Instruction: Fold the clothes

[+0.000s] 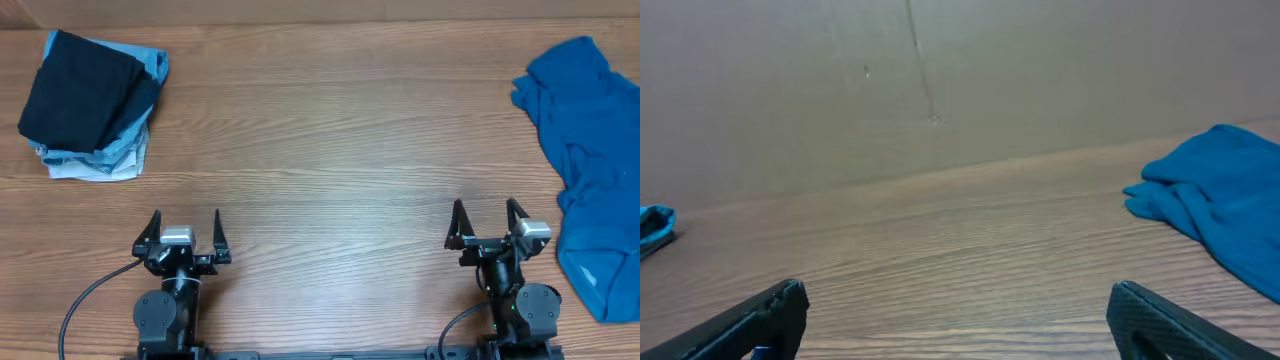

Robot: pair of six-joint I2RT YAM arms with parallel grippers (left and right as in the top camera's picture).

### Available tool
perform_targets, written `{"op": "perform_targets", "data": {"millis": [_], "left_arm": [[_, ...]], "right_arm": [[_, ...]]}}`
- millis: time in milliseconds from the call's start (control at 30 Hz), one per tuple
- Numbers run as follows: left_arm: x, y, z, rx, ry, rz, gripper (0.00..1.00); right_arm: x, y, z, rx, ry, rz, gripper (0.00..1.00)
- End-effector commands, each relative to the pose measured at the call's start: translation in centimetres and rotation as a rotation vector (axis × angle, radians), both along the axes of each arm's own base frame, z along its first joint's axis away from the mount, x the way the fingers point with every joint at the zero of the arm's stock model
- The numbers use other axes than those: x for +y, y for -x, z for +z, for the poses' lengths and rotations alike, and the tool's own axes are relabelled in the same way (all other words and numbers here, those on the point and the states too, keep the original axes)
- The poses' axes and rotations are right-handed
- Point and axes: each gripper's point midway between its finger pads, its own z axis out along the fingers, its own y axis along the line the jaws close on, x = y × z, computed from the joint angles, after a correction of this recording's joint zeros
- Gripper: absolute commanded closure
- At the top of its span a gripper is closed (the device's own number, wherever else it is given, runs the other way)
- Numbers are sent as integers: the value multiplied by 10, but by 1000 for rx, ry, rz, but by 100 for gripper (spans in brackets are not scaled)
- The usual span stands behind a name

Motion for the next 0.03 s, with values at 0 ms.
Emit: {"op": "perform_targets", "data": {"millis": [0], "left_arm": [[1,0,1,-10,-20,4,0]], "right_arm": [[-1,0,-2,-3,2,-3,0]]}}
